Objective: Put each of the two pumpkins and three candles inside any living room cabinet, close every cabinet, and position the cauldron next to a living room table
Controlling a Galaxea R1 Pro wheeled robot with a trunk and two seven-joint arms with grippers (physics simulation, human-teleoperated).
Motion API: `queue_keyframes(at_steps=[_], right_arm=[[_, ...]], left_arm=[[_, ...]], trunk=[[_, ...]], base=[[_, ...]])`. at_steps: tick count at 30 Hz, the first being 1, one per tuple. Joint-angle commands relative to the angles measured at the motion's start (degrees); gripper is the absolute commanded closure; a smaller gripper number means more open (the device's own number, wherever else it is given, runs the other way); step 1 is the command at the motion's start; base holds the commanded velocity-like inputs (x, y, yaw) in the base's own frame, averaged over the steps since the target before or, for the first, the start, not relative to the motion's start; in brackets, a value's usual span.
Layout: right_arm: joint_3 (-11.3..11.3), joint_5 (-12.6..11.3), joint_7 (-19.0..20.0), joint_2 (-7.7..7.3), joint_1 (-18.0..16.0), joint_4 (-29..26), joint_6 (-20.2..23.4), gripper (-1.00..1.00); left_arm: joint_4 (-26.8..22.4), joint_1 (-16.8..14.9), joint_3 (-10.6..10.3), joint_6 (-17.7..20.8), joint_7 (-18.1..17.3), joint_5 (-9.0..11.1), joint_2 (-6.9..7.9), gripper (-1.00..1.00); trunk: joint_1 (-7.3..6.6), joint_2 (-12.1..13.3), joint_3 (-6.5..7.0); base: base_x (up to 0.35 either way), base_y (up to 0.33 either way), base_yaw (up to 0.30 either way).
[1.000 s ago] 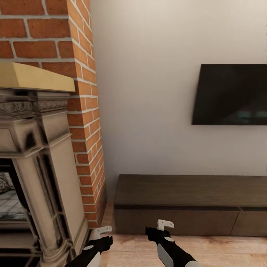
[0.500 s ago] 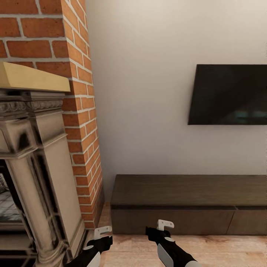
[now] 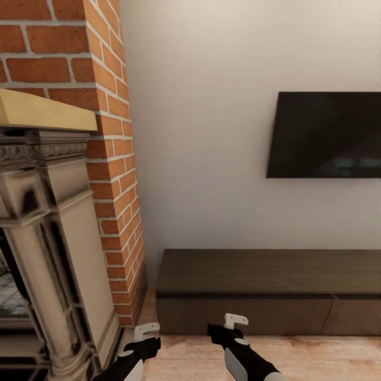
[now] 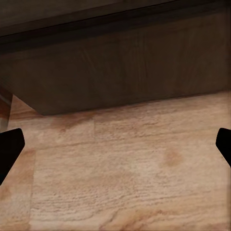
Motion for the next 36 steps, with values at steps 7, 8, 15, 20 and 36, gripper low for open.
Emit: queue_keyframes(at_steps=[7, 8, 15, 20, 36], right_arm=[[0.49, -0.53, -0.35, -0.03, -0.04, -0.02, -0.11, -1.0], [0.49, -0.55, -0.35, -0.04, -0.04, -0.02, -0.11, -1.0], [0.55, -0.51, -0.29, -0.05, -0.04, 0.43, -0.16, -1.0], [-0.1, -1.1, 0.32, -0.7, -0.26, 1.26, -0.78, -1.0], [3.22, 1.53, -1.62, 0.92, -0.39, -2.55, -1.92, -1.0]], left_arm=[[-0.08, -0.03, -0.49, -0.02, 0.36, 0.52, 0.02, -1.0], [-0.08, -0.03, -0.49, -0.02, 0.36, 0.52, 0.02, -1.0], [-0.05, -0.03, -0.49, -0.22, 0.36, 0.53, 0.02, -1.0], [-0.73, -0.36, -1.14, 0.28, -0.29, 1.19, 0.68, -1.0], [-0.9, -1.79, 2.32, 5.41, -5.42, 1.14, 3.62, -1.0]], trunk=[[-0.01, -0.03, -0.06], [-0.01, -0.03, -0.06], [-0.01, -0.03, -0.06], [-0.01, -0.03, -0.06], [-0.01, -0.03, -0.06]], base=[[0.0, -0.014, 0.0], [0.0, -0.002, 0.0], [0.0, 0.0, -0.024], [0.0, 0.0, -0.005], [0.037, 0.0, 0.0]])
